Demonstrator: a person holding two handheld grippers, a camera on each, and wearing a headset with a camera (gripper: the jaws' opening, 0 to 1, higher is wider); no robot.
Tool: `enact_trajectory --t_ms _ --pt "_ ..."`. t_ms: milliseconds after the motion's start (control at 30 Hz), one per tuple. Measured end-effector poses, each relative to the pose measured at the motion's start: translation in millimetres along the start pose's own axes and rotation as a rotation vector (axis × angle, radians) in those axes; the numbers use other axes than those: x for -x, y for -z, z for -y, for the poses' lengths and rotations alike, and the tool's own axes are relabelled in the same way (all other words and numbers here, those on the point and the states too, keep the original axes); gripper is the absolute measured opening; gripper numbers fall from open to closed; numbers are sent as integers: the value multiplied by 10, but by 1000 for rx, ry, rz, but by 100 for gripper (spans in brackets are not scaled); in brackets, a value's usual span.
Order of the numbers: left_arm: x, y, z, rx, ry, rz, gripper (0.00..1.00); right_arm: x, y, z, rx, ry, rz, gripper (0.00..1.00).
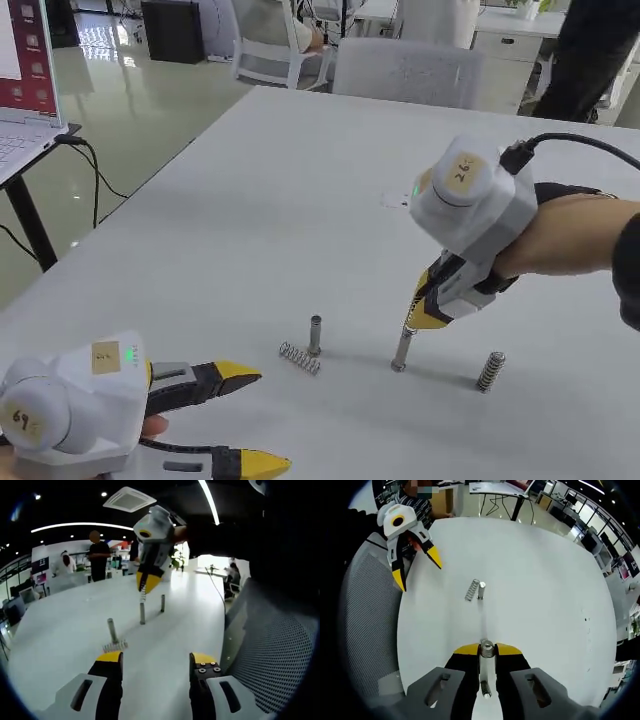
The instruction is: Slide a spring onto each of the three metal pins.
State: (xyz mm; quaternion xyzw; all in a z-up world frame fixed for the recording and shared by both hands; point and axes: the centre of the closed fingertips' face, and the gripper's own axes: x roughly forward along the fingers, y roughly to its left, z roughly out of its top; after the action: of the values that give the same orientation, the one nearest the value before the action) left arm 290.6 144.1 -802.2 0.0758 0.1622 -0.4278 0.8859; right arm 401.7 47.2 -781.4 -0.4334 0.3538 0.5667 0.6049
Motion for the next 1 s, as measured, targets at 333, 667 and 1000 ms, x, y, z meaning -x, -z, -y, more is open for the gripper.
enact_trajectory --t_ms 333,667,1000 --pt "8 -6 -5 -2 0 -2 46 -55 26 7 -10 -9 -7 8" --pt "17 -7 -2 -2 -2 -5 45 -170 73 38 -18 -24 -21 8" --pt "20 -8 7 -3 -3 -8 44 -338 139 16 -18 -27 -47 8"
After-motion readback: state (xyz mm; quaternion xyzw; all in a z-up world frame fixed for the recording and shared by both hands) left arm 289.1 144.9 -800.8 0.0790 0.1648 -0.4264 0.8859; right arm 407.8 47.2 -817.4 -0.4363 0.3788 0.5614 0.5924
